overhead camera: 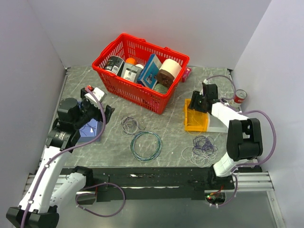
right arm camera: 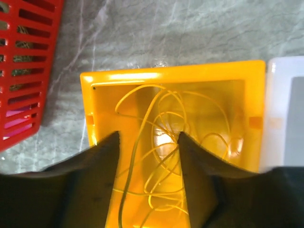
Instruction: Untangle the cables
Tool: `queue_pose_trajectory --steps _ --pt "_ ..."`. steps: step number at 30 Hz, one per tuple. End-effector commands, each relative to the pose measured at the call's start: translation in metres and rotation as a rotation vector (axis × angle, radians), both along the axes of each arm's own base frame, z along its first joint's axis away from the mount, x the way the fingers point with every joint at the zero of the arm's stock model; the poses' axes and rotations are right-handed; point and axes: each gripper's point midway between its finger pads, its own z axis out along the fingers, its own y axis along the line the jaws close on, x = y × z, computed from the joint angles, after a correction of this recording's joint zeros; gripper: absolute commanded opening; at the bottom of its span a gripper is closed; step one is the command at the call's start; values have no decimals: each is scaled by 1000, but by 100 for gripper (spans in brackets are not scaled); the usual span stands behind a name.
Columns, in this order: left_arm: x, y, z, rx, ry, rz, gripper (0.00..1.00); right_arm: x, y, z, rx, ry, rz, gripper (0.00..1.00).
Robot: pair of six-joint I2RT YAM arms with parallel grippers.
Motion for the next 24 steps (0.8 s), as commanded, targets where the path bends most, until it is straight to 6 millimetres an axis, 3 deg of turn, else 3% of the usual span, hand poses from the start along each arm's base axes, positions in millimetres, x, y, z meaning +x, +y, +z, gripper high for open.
queue_pose_trajectory --steps 1,5,8,13,16,18,19,20,22,24 --pt "4 16 -10 -61 15 105 96 5 -6 41 -70 -85 1 66" --pt "1 27 -36 -113 70 173 96 -1 -7 55 -90 -100 6 82" --pt "1 36 -50 -188 102 236 96 -2 -5 78 -173 -136 32 100" --pt "-4 29 -73 -272 140 204 99 -1 12 125 -274 -244 84 100" --pt "-8 19 -81 -203 105 105 91 -6 24 151 -257 -309 148 100" --pt "-12 12 -92 -131 107 19 83 -16 60 163 -270 -398 297 100" --pt "-15 8 -97 15 44 -91 81 -24 72 172 -347 -456 412 100" --pt "-27 0 -112 76 68 -195 79 -42 110 174 -360 -500 555 100" --pt "-23 3 -124 182 32 -245 78 -65 144 169 -389 -565 763 100" --pt "-15 2 -138 231 50 -288 75 -101 192 157 -235 -598 968 98"
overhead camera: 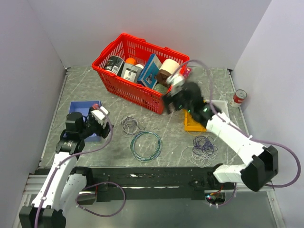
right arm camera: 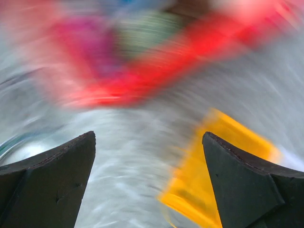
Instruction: Untangle the cables
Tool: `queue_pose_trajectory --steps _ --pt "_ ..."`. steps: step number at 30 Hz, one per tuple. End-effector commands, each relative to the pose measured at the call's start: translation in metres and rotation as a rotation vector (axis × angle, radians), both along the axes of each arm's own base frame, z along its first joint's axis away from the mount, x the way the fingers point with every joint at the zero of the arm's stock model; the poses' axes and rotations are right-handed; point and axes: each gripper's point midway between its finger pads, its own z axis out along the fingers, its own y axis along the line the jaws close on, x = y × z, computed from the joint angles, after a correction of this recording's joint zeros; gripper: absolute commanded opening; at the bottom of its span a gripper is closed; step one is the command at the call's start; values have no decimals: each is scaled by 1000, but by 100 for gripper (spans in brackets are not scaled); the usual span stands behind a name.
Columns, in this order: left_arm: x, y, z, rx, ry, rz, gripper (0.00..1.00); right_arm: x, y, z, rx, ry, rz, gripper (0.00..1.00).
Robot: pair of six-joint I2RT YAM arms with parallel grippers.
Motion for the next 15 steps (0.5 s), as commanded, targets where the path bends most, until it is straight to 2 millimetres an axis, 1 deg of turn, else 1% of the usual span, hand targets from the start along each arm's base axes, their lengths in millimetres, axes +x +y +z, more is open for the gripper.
queue_pose_trajectory --steps 1,2,3,4,5,6,7,8,9,10,11,12,13,14,15 --pt "7 -13 -14 179 -91 -251 74 -54 91 9 105 -91 459 97" --pt "10 -15 -14 172 -86 -255 74 -58 104 4 154 -66 484 93" --pt "21 -16 -5 161 -129 -240 75 -65 123 7 190 -50 517 91" --pt "22 -17 -4 121 -115 -216 76 -60 138 -10 197 17 500 88" --pt "24 -17 -1 107 -123 -206 79 -59 149 -17 189 44 499 83" --pt "28 -16 6 74 -134 -171 80 -55 165 -5 216 52 489 80" --pt "28 -15 3 56 -126 -147 81 -54 182 -28 197 111 490 78" --pt "28 -13 4 44 -127 -124 82 -53 192 -33 212 138 487 71" --pt "27 -10 7 26 -131 -89 83 -48 203 -26 250 155 466 67" --pt "27 -3 1 34 -126 -45 83 -44 213 -47 234 200 449 63" --pt "27 1 -1 37 -127 -21 84 -41 214 -57 219 235 423 56" --pt "25 5 2 37 -145 5 84 -34 225 -48 238 235 409 52" --pt "27 12 2 47 -166 45 84 -29 229 -69 208 279 383 49" --pt "26 15 2 49 -173 66 85 -23 231 -75 191 286 356 46" --pt "23 19 0 48 -183 82 85 -16 237 -84 179 312 328 45"
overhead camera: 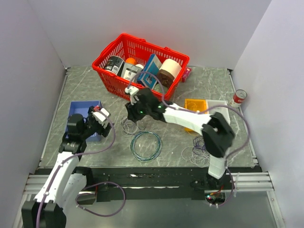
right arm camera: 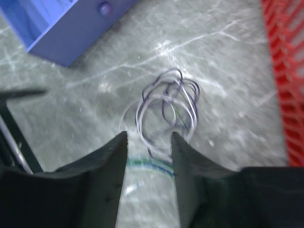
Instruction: Untangle the cables
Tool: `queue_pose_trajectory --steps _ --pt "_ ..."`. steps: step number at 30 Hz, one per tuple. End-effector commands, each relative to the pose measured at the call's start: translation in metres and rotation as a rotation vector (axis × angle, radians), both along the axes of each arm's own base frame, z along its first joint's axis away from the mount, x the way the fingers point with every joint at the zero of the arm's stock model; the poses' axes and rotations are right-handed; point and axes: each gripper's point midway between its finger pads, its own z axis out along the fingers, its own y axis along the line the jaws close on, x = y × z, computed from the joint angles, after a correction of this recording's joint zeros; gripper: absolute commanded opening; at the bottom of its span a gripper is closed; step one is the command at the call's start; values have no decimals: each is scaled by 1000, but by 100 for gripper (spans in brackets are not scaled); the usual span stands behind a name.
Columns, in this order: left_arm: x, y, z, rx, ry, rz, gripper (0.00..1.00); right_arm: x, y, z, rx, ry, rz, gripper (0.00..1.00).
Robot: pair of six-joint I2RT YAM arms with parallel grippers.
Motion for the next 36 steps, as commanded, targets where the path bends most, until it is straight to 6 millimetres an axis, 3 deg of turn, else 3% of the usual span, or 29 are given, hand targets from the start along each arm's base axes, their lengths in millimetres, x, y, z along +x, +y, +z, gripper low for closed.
queue_pose_trajectory --steps 1,6,7,9,16,19,20,22,29,31,32,33,34,35,36 --pt "4 19 11 -24 -86 126 85 28 24 0 5 52 -125 45" --pt "-5 22 6 -31 -97 140 86 48 32 -23 -69 77 -200 45" --pt "-6 22 4 -32 -97 139 86 48 30 -39 -104 97 -203 45" --pt "-7 20 7 -35 -110 130 86 51 32 -51 -130 108 -206 46" --pt "-5 20 13 -39 -129 128 86 37 37 -70 -133 154 -151 43" --pt "-5 18 14 -40 -126 118 86 35 37 -76 -156 169 -136 30" --pt "-5 18 13 -37 -125 118 86 34 37 -76 -153 173 -131 18" --pt "-4 19 16 -29 -130 121 86 29 39 -71 -131 165 -99 0" --pt "-13 3 13 -30 -80 10 80 2 42 -34 -11 96 89 0" --pt "-15 -1 12 -25 -74 -22 77 -6 44 -6 53 44 150 0" --pt "-18 -5 12 -25 -67 -56 77 -12 39 -6 55 38 167 0" --pt "-19 -7 13 -13 -68 -78 77 -18 38 17 97 -9 204 0" --pt "-22 -10 13 -12 -63 -101 78 -20 39 30 133 -45 217 0" --pt "-24 -14 13 -11 -55 -129 79 -24 34 30 131 -74 243 0" --pt "-29 -21 17 -14 -57 -188 80 -31 32 50 169 -110 271 0"
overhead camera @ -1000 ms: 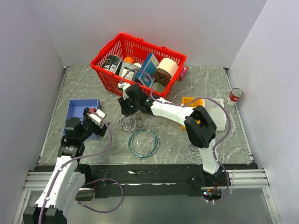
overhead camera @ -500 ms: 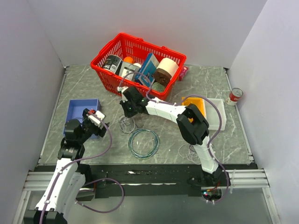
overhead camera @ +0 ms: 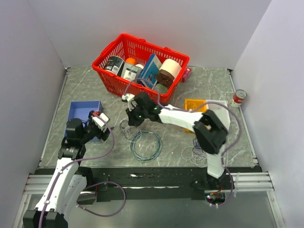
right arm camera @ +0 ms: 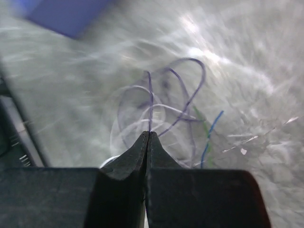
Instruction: Untangle the cables
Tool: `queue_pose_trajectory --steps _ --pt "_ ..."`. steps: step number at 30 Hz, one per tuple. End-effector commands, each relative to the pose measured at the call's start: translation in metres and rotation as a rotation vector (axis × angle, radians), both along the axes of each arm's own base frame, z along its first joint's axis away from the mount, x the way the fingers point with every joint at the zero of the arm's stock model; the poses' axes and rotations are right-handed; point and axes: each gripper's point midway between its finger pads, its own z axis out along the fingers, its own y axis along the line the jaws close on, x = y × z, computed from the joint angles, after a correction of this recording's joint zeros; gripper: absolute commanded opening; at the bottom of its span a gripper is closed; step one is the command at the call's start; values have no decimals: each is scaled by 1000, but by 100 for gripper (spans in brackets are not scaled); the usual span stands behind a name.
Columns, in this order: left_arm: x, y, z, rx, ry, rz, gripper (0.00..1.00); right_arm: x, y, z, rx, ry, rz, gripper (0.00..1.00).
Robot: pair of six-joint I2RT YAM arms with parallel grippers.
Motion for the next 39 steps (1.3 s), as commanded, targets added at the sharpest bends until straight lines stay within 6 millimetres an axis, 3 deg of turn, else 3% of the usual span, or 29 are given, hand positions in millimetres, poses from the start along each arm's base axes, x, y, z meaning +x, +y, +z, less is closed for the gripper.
queue_pose_trajectory --steps 1,7,10,11,12,15,16,17,21,22,23,25,29,31,35,38,39 --pt "-13 -25 24 0 -34 -199 82 -15 13 112 272 -252 162 0" --pt "-17 -38 33 9 -40 -288 85 -32 8 144 359 -316 227 0" --pt "-16 -40 36 27 -53 -306 86 -27 6 141 345 -318 189 0" --pt "-13 -41 36 30 -57 -300 85 -15 4 141 320 -320 125 0" --pt "-11 -40 35 21 -47 -283 84 -8 2 127 280 -296 90 0" --pt "-6 -35 33 15 -40 -240 84 15 -11 89 152 -256 -25 23" --pt "-6 -35 32 17 -40 -236 84 18 -15 76 113 -255 -31 40" --pt "-7 -34 31 20 -45 -237 84 19 -17 57 68 -255 -20 45" --pt "-9 -34 29 20 -35 -237 84 19 -17 26 7 -227 21 69" --pt "-9 -34 29 21 -36 -237 84 19 -16 21 -1 -226 29 85" --pt "-8 -34 29 22 -40 -236 84 21 -14 12 -14 -213 35 92" --pt "-8 -34 30 22 -42 -233 84 24 -13 3 -36 -204 33 100" --pt "-8 -33 33 28 -47 -228 84 27 -10 -26 -79 -171 35 100" --pt "-8 -32 33 30 -44 -224 84 26 -9 -31 -78 -164 43 98" --pt "-6 -31 35 21 -50 -212 83 26 -7 -48 -92 -139 45 88" --pt "-5 -31 37 15 -50 -207 83 23 -4 -53 -89 -131 80 68" --pt "-5 -31 37 14 -51 -205 83 21 -4 -53 -82 -126 90 43"
